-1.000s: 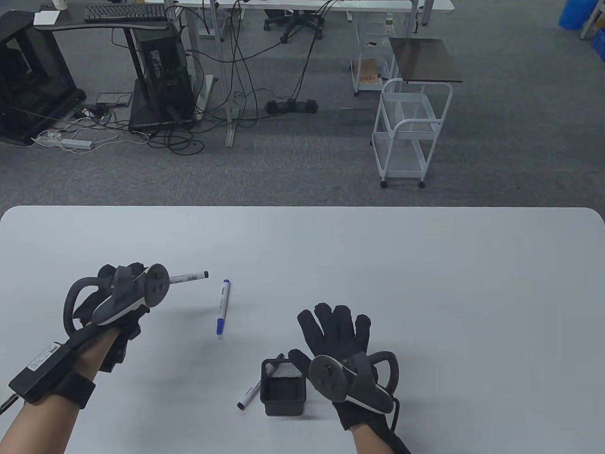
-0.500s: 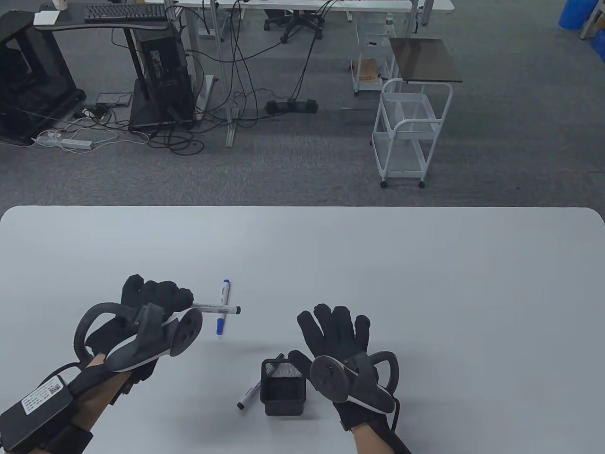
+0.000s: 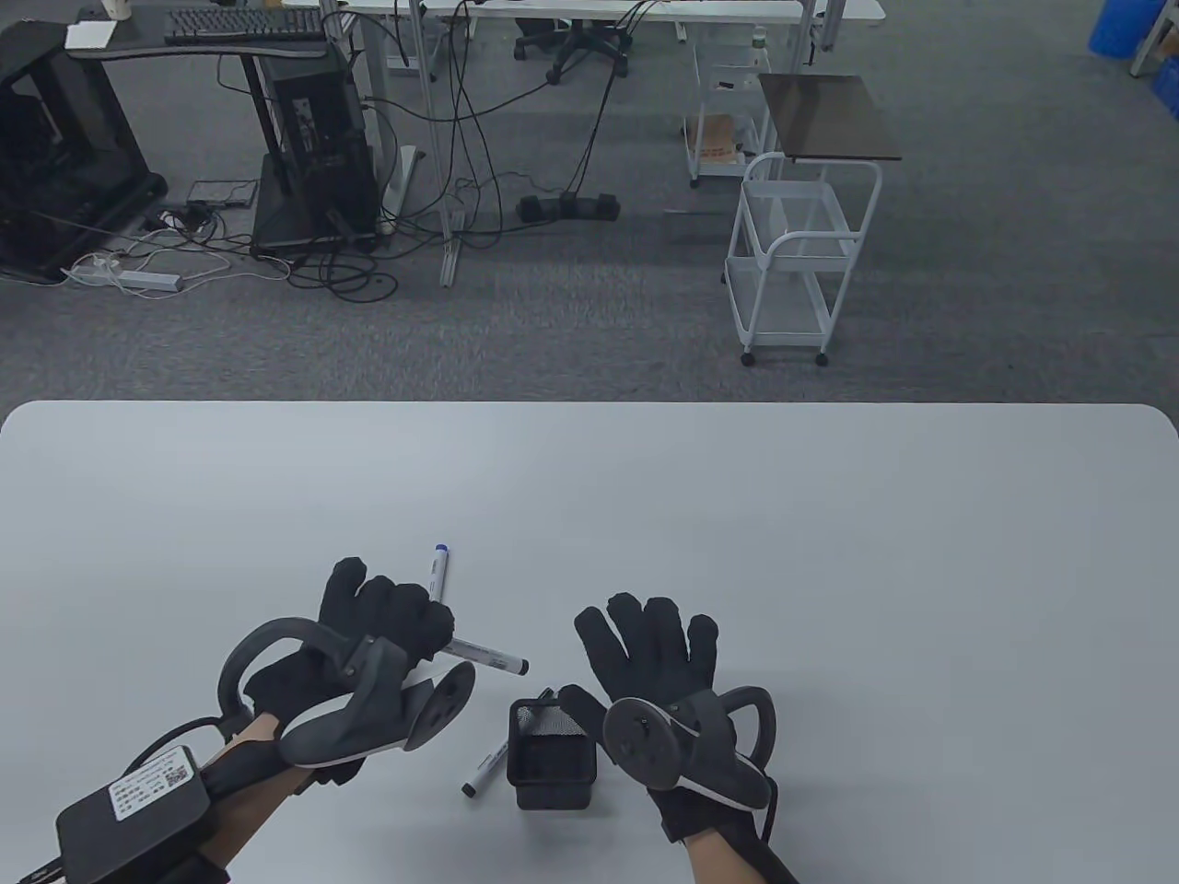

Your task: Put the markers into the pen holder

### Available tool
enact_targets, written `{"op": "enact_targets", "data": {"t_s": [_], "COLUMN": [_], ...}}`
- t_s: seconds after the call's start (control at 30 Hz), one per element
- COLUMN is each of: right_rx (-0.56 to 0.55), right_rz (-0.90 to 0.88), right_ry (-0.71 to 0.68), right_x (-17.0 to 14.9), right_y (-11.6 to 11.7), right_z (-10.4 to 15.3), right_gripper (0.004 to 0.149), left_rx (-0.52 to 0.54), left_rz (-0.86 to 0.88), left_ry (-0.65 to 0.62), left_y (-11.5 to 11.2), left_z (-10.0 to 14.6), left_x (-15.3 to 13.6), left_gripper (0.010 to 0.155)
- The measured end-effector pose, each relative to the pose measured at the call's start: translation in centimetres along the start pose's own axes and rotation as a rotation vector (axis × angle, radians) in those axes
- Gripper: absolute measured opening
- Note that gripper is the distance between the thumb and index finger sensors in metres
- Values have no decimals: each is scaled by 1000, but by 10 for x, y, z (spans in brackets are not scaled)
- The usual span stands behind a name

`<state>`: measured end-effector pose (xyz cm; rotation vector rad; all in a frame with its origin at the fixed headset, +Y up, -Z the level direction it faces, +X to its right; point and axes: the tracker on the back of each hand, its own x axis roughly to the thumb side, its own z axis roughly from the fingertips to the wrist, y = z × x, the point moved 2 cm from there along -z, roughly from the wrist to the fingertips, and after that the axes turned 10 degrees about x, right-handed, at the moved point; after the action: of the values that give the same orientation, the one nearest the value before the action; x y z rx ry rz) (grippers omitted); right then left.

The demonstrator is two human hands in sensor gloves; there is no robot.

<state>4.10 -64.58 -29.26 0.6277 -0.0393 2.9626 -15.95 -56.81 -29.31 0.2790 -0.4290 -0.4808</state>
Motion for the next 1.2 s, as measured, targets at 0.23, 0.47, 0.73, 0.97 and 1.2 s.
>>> {"op": "enact_targets", "data": {"t_s": [0.23, 0.47, 0.73, 0.97, 1.2], "right_rx": [4, 6, 7, 8, 12], "right_rz": [-5, -9, -7, -9, -9], "right_ry": [11, 9, 11, 13, 13], "right_x": [-3, -4, -4, -5, -6], "right_y": [1, 1, 1, 1, 2], "right_z": [0, -1, -1, -2, -2], "right_gripper": [73, 73, 72, 72, 72], "left_rx": [2, -28, -41, -55, -67], "left_rz": [-12, 1, 12, 33, 54], "left_ry": [-91, -176, -224, -255, -261], "left_y": [-5, -17, -30, -40, -45], "left_z": [-2, -6, -11, -14, -18], "left_x": [29, 59, 78, 90, 95], "left_gripper": [44, 44, 44, 43, 43]}}
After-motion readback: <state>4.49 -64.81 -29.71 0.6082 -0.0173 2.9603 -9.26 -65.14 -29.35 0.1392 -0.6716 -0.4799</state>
